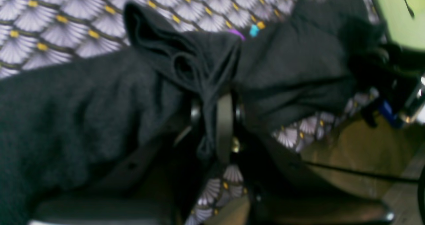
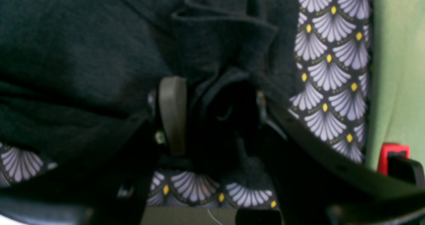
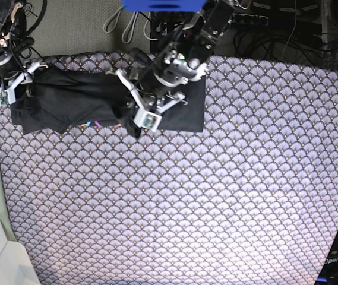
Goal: Fold the T-shirt properly
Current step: 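Carry the band end with the left gripper toward the right gripper, folding it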
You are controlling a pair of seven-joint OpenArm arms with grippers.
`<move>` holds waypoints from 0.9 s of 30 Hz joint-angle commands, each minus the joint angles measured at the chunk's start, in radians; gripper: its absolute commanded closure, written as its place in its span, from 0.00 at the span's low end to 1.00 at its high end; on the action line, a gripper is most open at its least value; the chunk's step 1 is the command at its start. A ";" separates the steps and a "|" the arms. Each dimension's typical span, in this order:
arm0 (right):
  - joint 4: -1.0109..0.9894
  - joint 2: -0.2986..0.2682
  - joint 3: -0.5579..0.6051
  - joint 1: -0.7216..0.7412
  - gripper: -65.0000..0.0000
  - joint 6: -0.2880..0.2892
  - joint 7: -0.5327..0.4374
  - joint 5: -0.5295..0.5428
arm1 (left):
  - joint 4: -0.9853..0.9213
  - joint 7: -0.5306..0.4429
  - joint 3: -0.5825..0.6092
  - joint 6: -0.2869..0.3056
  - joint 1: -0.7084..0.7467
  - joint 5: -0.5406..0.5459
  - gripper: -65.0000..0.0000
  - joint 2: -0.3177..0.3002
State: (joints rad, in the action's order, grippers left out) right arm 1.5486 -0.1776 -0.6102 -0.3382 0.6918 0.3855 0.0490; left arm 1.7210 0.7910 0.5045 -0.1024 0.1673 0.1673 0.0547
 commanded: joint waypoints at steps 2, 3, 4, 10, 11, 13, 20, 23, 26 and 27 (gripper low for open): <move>0.019 -0.015 -0.004 0.001 0.58 0.006 -0.016 0.009 | 0.018 0.006 0.050 -0.073 -0.042 0.059 0.99 -0.009; 0.019 -0.015 -0.004 0.001 0.58 0.006 -0.016 0.009 | 0.018 0.006 0.064 -0.073 -0.048 0.059 0.99 -0.014; 0.019 -0.015 -0.007 0.001 0.58 0.006 -0.016 0.009 | 0.017 0.006 0.067 -0.073 -0.048 0.059 0.99 -0.017; 0.019 -0.013 -0.006 0.000 0.58 0.006 -0.016 0.009 | -0.019 0.006 0.067 -0.073 -0.055 0.061 0.98 -0.019; 0.019 -0.013 -0.006 -0.002 0.58 0.006 -0.016 0.009 | -0.019 0.006 0.070 -0.073 -0.055 0.061 0.95 -0.019; 0.019 -0.013 -0.004 -0.002 0.58 0.006 -0.016 0.009 | -0.017 0.006 0.073 -0.073 -0.055 0.061 0.82 -0.019; 0.019 -0.013 -0.006 -0.005 0.58 0.006 -0.016 0.009 | -0.006 0.005 0.075 -0.067 -0.055 0.061 0.17 -0.025; 0.019 -0.013 -0.006 -0.005 0.58 0.006 -0.016 0.009 | -0.005 0.003 0.073 -0.066 -0.055 0.061 0.08 -0.025; 0.019 -0.013 -0.006 -0.005 0.58 0.006 -0.016 0.009 | 0.010 -0.006 0.067 -0.066 -0.053 0.061 0.08 -0.025; 0.019 -0.013 -0.007 -0.005 0.58 0.006 -0.016 0.009 | 0.018 -0.006 0.067 -0.069 -0.053 0.061 0.08 -0.025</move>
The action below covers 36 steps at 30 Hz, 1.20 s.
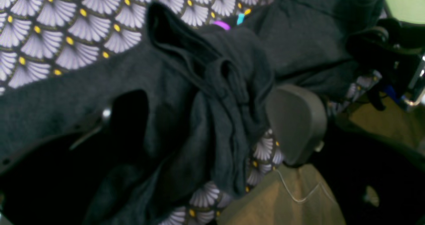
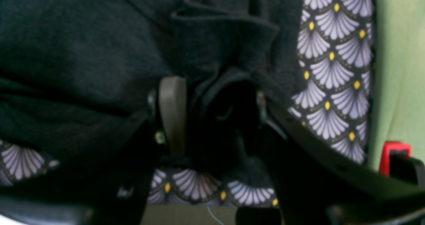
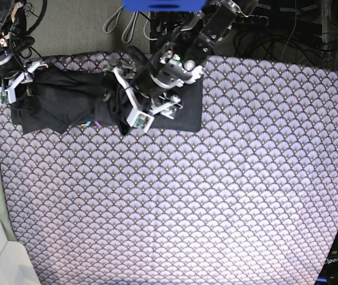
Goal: Fold the T-shirt properly
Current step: 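Carry the band end with the left gripper toward the right gripper, folding it, then release the fold and raise the left gripper away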
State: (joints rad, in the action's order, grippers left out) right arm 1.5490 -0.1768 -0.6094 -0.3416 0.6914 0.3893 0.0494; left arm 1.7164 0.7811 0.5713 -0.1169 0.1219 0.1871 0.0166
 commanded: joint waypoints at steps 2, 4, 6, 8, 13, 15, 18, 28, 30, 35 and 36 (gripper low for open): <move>0.018 -0.014 -0.008 -0.001 0.58 0.007 -0.020 0.008 | 0.038 0.010 -0.001 -0.057 -0.008 0.041 0.08 0.012; 0.018 -0.014 -0.008 -0.001 0.58 0.007 -0.022 0.008 | 0.055 0.008 -0.001 -0.057 -0.005 0.041 0.08 0.003; 0.018 -0.016 -0.010 0.003 0.58 0.007 -0.022 0.008 | 0.075 0.002 -0.004 -0.057 -0.006 0.041 0.08 -0.016; 0.020 -0.017 -0.014 0.008 0.58 0.007 -0.023 0.008 | 0.099 0.002 -0.049 -0.057 -0.001 0.042 0.08 -0.016; 0.048 -0.028 -0.065 0.008 0.57 0.007 -0.019 0.014 | 0.153 0.002 -0.204 -0.051 0.026 0.042 0.10 -0.008; 0.057 -0.028 -0.073 0.008 0.57 0.007 -0.019 0.014 | 0.156 0.004 -0.250 -0.051 0.028 0.064 0.21 -0.011; 0.063 -0.030 -0.093 0.008 0.57 0.007 -0.019 0.010 | 0.147 0.013 -0.325 -0.053 0.026 0.159 0.57 -0.050; 0.067 -0.016 -0.235 0.022 0.57 0.007 -0.017 0.082 | 0.103 0.014 -0.752 -0.051 0.101 0.461 0.99 -0.217; 0.080 -0.011 -0.223 0.022 0.57 0.007 -0.017 0.093 | 0.101 0.014 -0.805 -0.051 0.118 0.498 1.00 -0.254; 0.178 0.029 -0.047 0.017 0.57 0.007 0.020 0.093 | 0.099 0.014 -0.870 -0.051 0.155 0.523 1.00 -0.310; 0.198 0.033 -0.005 0.017 0.57 0.007 0.044 0.093 | 0.099 0.014 -0.870 -0.051 0.158 0.518 1.00 -0.310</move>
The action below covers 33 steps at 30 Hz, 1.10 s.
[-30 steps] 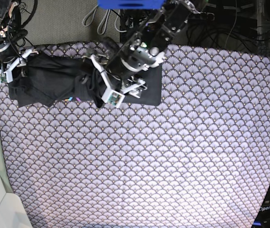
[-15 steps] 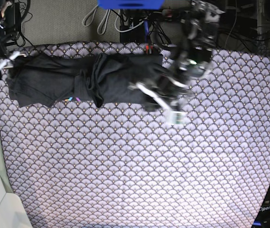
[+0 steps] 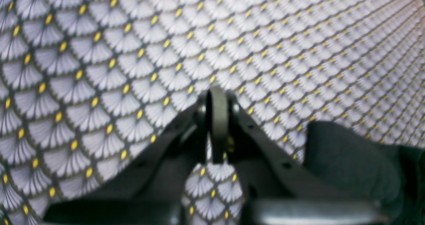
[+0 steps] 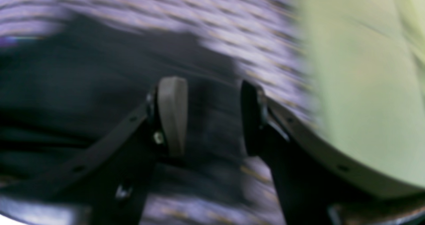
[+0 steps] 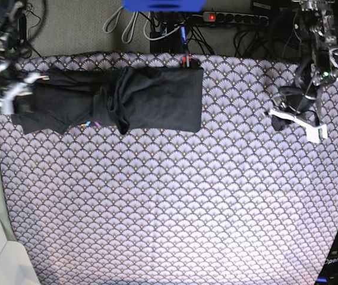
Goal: Fold the T-shirt properly
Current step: 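Release the fold and raise the left gripper away, then press and tuck the band end near the right gripper onto the fold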
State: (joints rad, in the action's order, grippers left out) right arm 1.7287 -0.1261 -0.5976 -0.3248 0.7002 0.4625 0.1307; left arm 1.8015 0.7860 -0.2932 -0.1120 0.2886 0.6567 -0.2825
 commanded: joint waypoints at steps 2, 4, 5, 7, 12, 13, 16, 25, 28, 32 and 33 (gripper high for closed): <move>0.069 -0.016 0.090 -0.001 0.57 -0.002 0.043 0.011 | 0.014 0.010 -0.005 -0.056 0.010 0.044 1.00 -0.011; 0.115 -0.016 0.178 0.003 0.58 -0.002 0.129 0.011 | 0.014 0.010 -0.005 -0.056 0.024 0.044 1.00 -0.011; 0.139 -0.016 0.221 0.003 0.58 -0.002 0.163 0.011 | 0.014 0.010 -0.005 -0.056 0.030 0.044 1.00 -0.011; 0.172 -0.016 0.291 0.005 0.58 -0.002 0.207 0.011 | 0.014 0.010 -0.005 -0.056 0.042 0.044 1.00 -0.011; 0.184 0.010 0.391 0.002 0.58 -0.002 0.219 0.011 | 0.014 0.010 -0.005 -0.056 0.064 0.044 1.00 -0.011; 0.185 0.019 0.405 -0.001 0.58 -0.002 0.219 0.011 | 0.014 0.010 -0.005 -0.056 0.064 0.044 1.00 -0.011; 0.228 0.030 0.451 -0.006 0.58 -0.002 0.219 0.011 | 0.014 0.010 -0.005 -0.056 0.060 0.044 1.00 -0.011; 0.276 0.075 0.497 0.014 0.58 -0.002 0.221 0.011 | 0.016 0.010 -0.001 -0.056 0.057 0.044 1.00 -0.002; 0.270 0.085 0.499 0.013 0.58 -0.002 0.221 0.011 | 0.011 0.010 0.001 -0.056 0.057 0.044 1.00 -0.002; 0.235 0.115 0.500 0.010 0.58 -0.002 0.219 0.010 | -0.013 0.010 0.001 -0.056 0.056 0.047 1.00 -0.002; 0.213 0.118 0.499 0.013 0.58 -0.002 0.216 0.010 | -0.019 0.010 0.001 -0.056 0.054 0.050 1.00 -0.002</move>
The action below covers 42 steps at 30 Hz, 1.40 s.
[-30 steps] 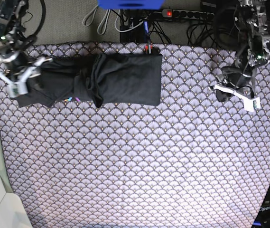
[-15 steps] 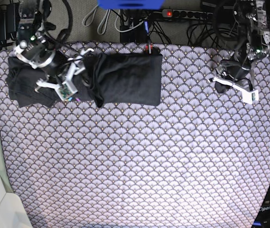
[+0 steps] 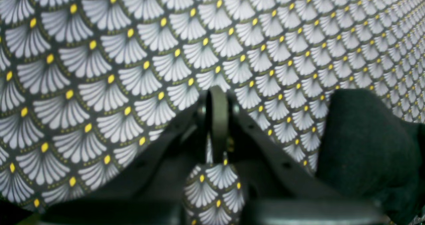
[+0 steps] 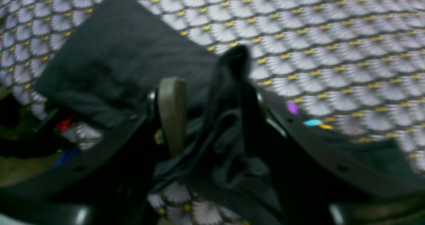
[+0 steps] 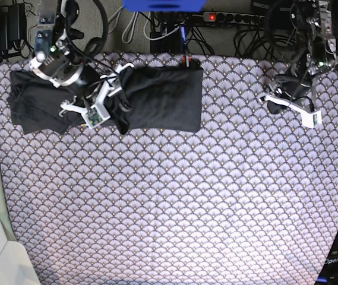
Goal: Fold the T-shirt properly
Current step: 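Press and tuck the band end near the right gripper onto the fold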
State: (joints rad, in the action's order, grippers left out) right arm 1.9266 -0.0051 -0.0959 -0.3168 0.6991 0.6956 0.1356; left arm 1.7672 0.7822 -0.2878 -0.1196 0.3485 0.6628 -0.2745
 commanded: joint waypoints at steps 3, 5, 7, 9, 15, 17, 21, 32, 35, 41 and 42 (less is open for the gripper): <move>-0.068 -0.014 -0.012 0.026 0.58 -0.001 -0.023 -0.003 | 0.007 0.013 -0.004 -0.048 -0.019 0.042 1.00 -0.010; -0.111 -0.045 -0.044 0.043 0.58 -0.001 -0.024 -0.044 | 0.007 0.013 -0.004 -0.048 -0.022 0.045 1.00 -0.010; -0.134 -0.054 -0.092 0.054 0.58 -0.001 -0.029 -0.083 | 0.007 0.013 -0.004 -0.048 -0.024 0.045 1.00 -0.010; -0.132 -0.068 -0.163 0.054 0.58 -0.001 -0.070 -0.107 | 0.007 0.013 -0.004 -0.048 -0.024 0.045 1.00 -0.010; -0.102 -0.089 -0.377 0.074 0.58 -0.001 -0.126 -0.112 | 0.007 0.013 -0.004 -0.048 -0.036 0.047 1.00 -0.010; -0.111 -0.108 -0.417 0.095 0.57 -0.001 -0.118 -0.113 | 0.007 0.013 -0.004 -0.048 -0.038 0.047 1.00 -0.010; -0.172 -0.140 -0.469 0.118 0.57 -0.001 -0.116 -0.113 | 0.007 0.013 -0.004 -0.048 -0.038 0.045 1.00 -0.010; -0.319 -0.201 -0.482 0.140 0.42 -0.001 -0.027 -0.057 | 0.007 0.013 -0.008 -0.048 -0.032 0.038 1.00 -0.018; -0.319 -0.195 -0.497 0.140 0.42 -0.001 -0.027 -0.058 | 0.007 0.013 -0.008 -0.048 -0.030 0.038 1.00 -0.019; -0.372 -0.198 -0.569 0.195 0.42 -0.001 -0.026 -0.064 | 0.007 0.013 -0.008 -0.048 -0.032 0.038 1.00 -0.019; -0.390 -0.201 -0.578 0.203 0.42 -0.001 -0.026 -0.064 | 0.006 0.013 -0.008 -0.048 -0.033 0.038 1.00 -0.019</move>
State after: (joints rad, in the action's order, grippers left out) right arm 1.5257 -0.1913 -0.6678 -0.1169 0.6994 0.6800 0.0666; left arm 1.7576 0.7822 -0.2882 -0.1215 0.3206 0.6666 -0.2825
